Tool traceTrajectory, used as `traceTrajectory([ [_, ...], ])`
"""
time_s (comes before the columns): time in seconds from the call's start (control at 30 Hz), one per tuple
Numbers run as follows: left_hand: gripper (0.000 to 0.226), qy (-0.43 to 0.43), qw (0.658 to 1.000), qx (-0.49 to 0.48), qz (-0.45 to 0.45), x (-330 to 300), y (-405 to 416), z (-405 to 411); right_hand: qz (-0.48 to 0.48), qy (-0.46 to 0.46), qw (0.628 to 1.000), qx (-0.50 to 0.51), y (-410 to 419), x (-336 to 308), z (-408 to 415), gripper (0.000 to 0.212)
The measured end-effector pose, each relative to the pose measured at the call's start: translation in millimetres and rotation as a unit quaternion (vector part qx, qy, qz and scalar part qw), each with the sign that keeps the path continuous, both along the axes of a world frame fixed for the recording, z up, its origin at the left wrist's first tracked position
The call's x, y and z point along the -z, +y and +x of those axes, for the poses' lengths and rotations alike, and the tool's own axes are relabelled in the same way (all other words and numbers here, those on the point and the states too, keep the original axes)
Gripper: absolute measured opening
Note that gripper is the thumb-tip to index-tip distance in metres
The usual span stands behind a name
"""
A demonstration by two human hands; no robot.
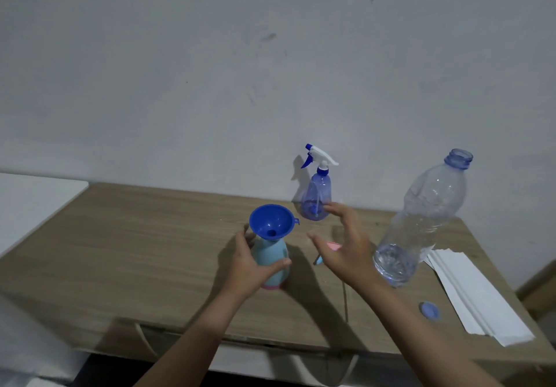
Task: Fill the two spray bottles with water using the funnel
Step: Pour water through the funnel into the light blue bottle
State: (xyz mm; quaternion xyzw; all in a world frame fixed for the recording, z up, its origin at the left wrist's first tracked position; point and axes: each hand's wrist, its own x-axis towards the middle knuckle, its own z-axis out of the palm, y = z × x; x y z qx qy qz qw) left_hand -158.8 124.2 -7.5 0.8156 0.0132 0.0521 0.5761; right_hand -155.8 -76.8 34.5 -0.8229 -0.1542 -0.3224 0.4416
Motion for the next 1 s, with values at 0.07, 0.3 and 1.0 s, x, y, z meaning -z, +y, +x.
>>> traceTrajectory([
  [0.07, 0.109, -0.029, 0.999, -0.021, -0.023, -7.4, -2.4, -0.7, 0.031, -0.098, 0.988, 0.115, -18.6, 5.7, -9.5, 0.043],
  [0.3, 0.098, -0.104, 0.991, -0.047, -0.073, -22.3, -13.8, 0.9, 0.069, -0.157, 0.915, 0.365, -104.7, 0.8, 6.8, 0.085],
  [1.0, 0.069, -0.076, 0.993, -0.030, -0.087, -26.1, -13.9, 2.7, -0.067, -0.091, 0.991, 0.078, -86.1, -101.1, 24.9, 0.082],
])
